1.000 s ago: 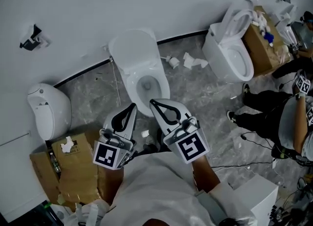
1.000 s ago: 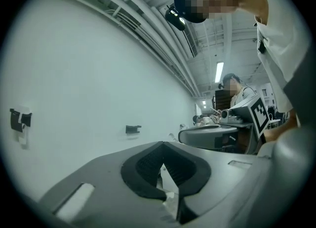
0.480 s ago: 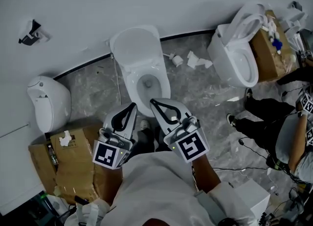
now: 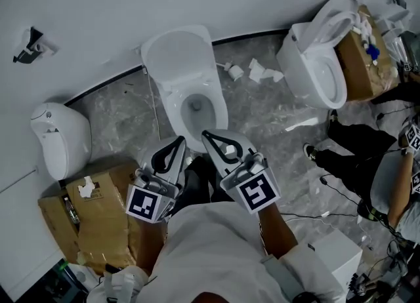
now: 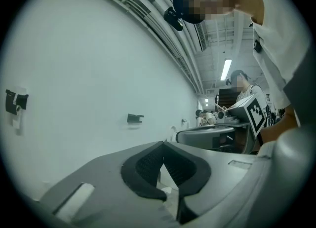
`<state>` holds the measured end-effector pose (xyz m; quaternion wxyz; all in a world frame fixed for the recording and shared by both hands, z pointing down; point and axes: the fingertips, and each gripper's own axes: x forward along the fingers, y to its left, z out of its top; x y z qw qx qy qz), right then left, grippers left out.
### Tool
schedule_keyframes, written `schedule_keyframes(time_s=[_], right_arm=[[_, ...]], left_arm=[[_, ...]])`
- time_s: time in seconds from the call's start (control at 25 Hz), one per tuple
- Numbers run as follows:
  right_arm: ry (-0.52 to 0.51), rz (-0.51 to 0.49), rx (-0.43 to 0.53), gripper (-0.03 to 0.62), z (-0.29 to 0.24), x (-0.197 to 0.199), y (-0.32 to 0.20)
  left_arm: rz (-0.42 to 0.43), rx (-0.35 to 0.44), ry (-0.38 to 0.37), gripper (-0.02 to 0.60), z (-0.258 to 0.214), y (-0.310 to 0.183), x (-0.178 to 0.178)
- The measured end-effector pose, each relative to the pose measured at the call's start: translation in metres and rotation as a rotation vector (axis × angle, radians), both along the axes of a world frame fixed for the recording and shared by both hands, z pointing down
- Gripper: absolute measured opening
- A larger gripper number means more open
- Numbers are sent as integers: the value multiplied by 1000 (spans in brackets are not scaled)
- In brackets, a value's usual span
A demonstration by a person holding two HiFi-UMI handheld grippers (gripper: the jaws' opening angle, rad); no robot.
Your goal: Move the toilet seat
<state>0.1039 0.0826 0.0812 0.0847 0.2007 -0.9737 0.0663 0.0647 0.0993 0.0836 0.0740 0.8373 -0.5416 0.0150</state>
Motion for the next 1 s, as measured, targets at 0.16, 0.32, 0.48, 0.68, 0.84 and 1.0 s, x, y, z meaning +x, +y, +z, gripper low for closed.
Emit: schedule_keyframes(time_s=[0.16,0.32,0.48,0.68,0.84,1.0], right_arm=[[20,23,-29,5,16,0,-9],[52,44,-59,5,37,-3,-16],[87,46,-93,5,63,-8,-22],[118,47,-125,5,96,-15,-26],[134,50,-154,5,122,-22,-27],[166,48,-186,5,153,-23,-27]], left_arm=[[27,-26,17,0,19,-12,-4],[41,-54,25,0,40,-21,-10],[40,-65,53,0,62,-29,-17],[40,-140,72,0,97,-27,-25],[28,-170,86,2,125,-25,-33],[30,-213,99,12,157,-24,-34]])
